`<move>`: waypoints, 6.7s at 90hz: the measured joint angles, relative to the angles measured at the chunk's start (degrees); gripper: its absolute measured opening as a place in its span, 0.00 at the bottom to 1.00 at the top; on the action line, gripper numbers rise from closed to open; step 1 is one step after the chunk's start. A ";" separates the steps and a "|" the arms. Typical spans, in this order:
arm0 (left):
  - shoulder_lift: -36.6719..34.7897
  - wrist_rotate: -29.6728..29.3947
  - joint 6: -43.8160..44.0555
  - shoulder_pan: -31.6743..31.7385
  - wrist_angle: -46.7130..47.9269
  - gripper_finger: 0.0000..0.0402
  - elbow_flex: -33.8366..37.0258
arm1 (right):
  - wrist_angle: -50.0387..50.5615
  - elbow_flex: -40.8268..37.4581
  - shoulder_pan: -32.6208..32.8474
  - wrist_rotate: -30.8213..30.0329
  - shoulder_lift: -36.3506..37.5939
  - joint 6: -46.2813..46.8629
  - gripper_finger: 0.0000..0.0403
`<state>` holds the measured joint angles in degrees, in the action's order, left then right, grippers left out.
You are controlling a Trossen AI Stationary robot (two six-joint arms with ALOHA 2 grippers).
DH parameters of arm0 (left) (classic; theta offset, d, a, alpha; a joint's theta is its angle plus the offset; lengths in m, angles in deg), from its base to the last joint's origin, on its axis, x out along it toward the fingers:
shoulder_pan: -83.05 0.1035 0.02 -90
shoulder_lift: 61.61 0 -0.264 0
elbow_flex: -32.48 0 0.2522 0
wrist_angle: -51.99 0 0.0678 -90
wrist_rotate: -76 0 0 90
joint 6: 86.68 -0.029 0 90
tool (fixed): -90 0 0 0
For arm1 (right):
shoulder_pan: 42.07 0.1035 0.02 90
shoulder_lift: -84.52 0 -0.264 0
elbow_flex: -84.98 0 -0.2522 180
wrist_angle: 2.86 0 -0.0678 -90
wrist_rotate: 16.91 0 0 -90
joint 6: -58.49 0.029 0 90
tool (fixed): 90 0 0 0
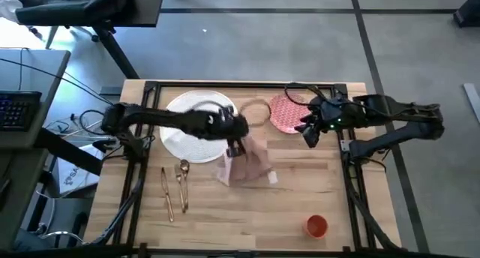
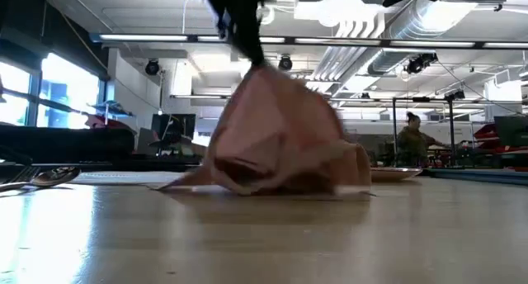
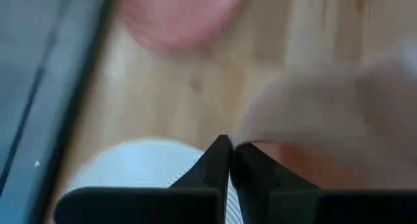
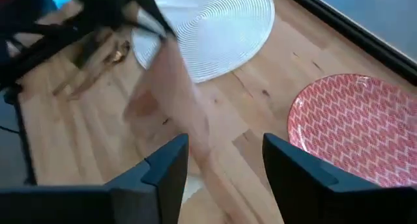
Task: Set table place
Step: Fold the pink napkin
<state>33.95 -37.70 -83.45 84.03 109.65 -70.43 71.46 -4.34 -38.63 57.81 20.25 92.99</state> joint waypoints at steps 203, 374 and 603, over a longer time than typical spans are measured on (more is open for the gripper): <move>-4.10 7.99 12.31 5.66 8.68 0.00 -42.93 | -49.01 -18.07 -0.26 -13.63 -21.90 7.42 0.52; -10.88 11.07 8.65 2.59 9.26 0.00 -43.00 | -54.68 -18.05 2.11 -29.73 -0.20 -15.08 0.00; -46.87 8.64 49.77 -22.68 0.94 0.00 45.54 | -34.71 3.15 6.75 18.54 -50.52 24.64 0.35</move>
<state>-12.92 -29.06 -33.69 61.35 110.59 -24.89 36.74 -1.19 -31.88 76.35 -30.27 117.63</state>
